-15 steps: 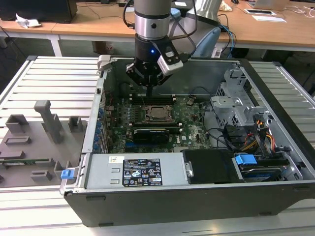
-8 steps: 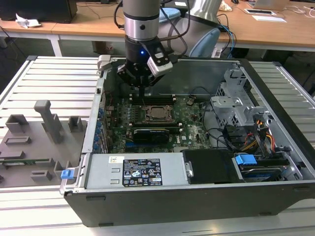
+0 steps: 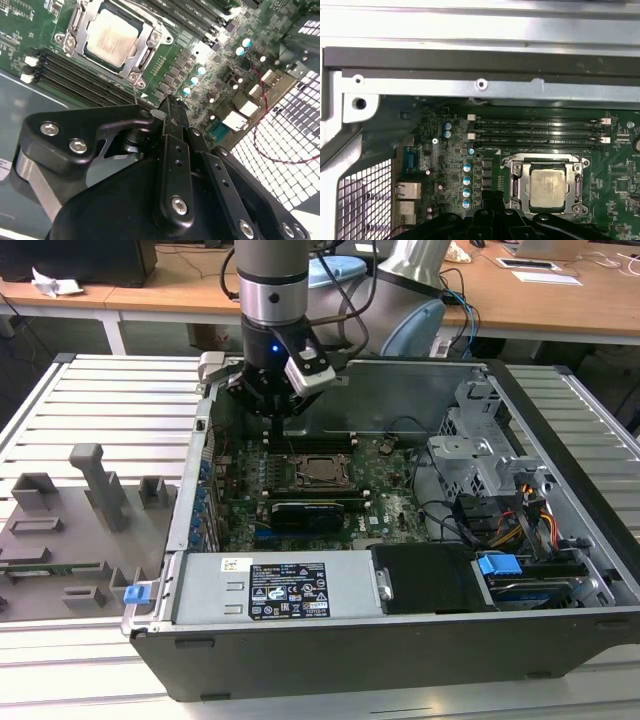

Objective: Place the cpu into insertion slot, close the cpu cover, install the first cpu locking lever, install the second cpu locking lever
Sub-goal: 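Install the first cpu locking lever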

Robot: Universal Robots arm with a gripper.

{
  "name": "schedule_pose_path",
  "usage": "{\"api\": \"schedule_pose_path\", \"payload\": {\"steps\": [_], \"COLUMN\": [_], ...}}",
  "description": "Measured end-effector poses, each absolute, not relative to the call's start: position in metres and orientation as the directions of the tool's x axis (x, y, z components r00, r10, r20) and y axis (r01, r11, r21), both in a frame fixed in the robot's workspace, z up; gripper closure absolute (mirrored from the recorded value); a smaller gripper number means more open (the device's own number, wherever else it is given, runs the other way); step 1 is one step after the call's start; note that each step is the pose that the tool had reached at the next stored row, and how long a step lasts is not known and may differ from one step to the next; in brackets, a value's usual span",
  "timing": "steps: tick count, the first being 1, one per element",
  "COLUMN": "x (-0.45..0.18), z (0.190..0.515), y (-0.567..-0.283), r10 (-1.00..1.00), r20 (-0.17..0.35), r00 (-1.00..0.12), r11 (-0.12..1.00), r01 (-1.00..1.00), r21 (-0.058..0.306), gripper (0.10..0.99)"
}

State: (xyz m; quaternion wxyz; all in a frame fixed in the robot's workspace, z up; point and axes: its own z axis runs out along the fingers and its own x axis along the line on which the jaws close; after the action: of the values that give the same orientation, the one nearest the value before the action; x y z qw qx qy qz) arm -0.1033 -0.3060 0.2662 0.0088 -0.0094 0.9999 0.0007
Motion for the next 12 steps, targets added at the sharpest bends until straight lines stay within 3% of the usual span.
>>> {"api": "schedule_pose_path", "payload": {"steps": [12], "x": [-0.1077], "z": [0.2612], "y": [-0.2988], "r10": [-0.019], "r20": [-0.018], "r00": [-1.000], "r11": [1.000], "r01": [-0.019], "r21": [0.006], "gripper": [0.980]}}
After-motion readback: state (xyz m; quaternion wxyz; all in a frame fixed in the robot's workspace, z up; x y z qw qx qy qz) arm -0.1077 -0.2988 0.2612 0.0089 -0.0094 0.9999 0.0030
